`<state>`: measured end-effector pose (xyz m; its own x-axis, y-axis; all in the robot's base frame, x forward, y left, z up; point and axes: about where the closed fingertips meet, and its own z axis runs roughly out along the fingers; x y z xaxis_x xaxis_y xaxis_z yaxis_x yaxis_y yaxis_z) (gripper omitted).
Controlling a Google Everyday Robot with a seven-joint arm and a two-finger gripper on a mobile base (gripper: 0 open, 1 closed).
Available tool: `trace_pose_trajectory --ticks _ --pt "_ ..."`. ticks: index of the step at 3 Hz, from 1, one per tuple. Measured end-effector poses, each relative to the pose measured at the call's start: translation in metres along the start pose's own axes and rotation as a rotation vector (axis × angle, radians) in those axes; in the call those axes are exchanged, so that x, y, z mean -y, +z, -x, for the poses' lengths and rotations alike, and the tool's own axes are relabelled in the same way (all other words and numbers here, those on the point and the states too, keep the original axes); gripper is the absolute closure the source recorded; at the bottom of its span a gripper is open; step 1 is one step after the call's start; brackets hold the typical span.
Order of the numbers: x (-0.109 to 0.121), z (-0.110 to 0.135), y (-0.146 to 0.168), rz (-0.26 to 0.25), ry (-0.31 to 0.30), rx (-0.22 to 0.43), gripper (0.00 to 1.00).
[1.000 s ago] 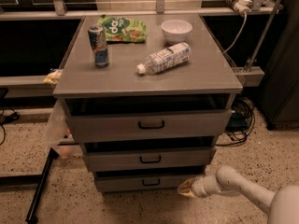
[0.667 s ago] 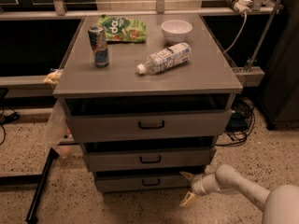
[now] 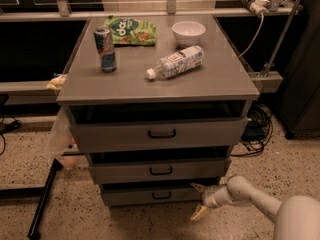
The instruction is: Open bottom drawer
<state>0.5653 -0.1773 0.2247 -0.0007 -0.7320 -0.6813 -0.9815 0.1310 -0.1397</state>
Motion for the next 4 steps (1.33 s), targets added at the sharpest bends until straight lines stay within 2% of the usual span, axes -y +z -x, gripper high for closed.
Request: trace_pose_trajectory --ticks 4 --pt "0.018 0.012 0.01 -0.037 -0.141 -0.053 0.1"
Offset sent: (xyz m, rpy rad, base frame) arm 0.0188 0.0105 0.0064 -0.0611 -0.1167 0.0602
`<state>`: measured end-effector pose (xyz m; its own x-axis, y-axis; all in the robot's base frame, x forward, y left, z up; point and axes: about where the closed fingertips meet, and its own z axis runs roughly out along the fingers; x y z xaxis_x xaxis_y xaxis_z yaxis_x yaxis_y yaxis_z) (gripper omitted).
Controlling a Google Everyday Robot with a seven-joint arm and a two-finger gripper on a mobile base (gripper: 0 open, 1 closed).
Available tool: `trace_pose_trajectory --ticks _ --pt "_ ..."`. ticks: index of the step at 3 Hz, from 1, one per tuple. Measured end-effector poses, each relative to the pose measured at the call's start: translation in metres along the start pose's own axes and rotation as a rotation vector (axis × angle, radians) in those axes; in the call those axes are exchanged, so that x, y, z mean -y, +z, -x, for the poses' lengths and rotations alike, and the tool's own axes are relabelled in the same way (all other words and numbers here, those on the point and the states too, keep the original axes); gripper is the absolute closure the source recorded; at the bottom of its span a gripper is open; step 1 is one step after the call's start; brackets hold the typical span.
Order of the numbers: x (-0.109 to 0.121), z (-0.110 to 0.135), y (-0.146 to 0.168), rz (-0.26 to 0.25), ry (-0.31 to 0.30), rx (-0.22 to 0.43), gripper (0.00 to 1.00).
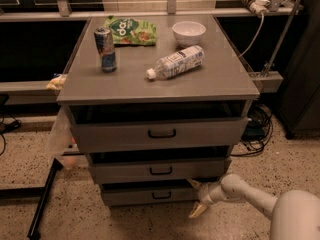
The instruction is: Open bottom drawer
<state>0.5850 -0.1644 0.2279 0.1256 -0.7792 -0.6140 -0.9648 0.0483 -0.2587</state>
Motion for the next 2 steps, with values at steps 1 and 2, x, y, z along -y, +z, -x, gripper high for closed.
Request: trace_pose_trajectory --ticks 1,2 --pt "0.005 -0.0054 0.0035 0.001 -0.008 -0.022 0.11" --pt "0.0095 -0.0145 0.0083 0.007 -0.004 -0.042 0.1"
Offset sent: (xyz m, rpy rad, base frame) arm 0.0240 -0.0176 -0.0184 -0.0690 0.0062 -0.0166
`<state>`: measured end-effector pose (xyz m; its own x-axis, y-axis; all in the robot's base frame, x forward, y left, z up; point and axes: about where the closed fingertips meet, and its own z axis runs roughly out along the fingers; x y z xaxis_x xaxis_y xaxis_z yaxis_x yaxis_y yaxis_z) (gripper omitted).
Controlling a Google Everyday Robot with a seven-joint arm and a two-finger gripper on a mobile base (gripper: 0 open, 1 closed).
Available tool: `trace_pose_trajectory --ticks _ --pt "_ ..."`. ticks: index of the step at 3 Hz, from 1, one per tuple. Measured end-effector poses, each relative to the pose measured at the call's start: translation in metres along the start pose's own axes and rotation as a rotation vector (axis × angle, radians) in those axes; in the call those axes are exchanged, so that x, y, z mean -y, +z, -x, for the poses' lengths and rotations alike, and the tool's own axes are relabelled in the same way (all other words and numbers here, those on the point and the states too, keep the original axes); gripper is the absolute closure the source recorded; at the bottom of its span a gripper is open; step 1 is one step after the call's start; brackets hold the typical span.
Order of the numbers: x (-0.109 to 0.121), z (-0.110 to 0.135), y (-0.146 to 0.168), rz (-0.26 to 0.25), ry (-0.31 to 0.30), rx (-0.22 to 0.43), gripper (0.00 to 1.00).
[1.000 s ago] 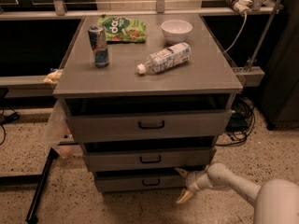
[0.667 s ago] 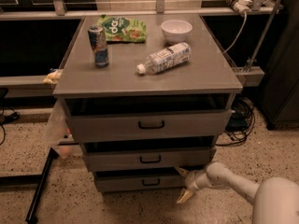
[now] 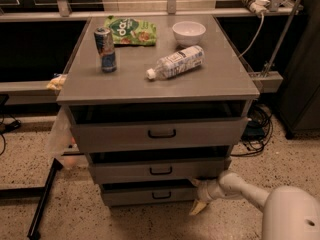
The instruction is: Open bottom drawer
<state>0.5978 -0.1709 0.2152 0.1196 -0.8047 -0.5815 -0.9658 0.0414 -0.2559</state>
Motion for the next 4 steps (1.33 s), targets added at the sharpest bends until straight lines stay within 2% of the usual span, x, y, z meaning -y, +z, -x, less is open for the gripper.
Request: trace_pose_trajectory --ticks 3,4 --pt "-0.004 -0.042 0.014 0.032 0.081 -0.052 0.08" --pt "-0.012 -0.053 0.018 0.052 0.106 -0.059 0.25"
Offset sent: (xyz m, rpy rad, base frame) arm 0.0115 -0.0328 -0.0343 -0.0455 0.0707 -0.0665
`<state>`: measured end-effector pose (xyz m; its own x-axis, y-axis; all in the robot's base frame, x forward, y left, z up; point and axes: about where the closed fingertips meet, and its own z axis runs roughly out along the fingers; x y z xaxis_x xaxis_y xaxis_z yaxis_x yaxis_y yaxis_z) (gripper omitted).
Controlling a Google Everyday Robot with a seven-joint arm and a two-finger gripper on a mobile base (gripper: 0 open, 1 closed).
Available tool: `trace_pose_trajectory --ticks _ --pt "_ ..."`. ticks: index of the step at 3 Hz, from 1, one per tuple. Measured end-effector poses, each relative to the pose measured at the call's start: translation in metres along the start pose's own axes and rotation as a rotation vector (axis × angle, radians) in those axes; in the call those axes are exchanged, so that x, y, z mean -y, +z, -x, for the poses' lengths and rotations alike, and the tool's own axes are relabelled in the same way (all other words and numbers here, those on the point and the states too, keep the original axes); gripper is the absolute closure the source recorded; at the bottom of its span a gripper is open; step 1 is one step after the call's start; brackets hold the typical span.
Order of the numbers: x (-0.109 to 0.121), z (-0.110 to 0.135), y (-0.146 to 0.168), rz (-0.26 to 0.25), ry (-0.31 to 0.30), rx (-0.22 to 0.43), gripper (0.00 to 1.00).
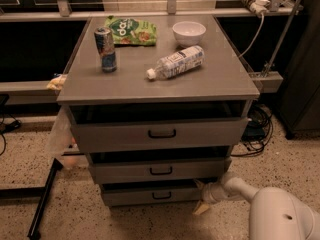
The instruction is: Open bottom drawer
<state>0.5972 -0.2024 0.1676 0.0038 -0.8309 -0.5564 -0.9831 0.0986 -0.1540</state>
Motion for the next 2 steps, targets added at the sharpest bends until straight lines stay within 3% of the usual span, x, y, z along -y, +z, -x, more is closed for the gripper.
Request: trace_pose_trajectory --ticks 2 --pt "-0.0001 -0.0002 0.0001 0.0 0.0 0.0 0.71"
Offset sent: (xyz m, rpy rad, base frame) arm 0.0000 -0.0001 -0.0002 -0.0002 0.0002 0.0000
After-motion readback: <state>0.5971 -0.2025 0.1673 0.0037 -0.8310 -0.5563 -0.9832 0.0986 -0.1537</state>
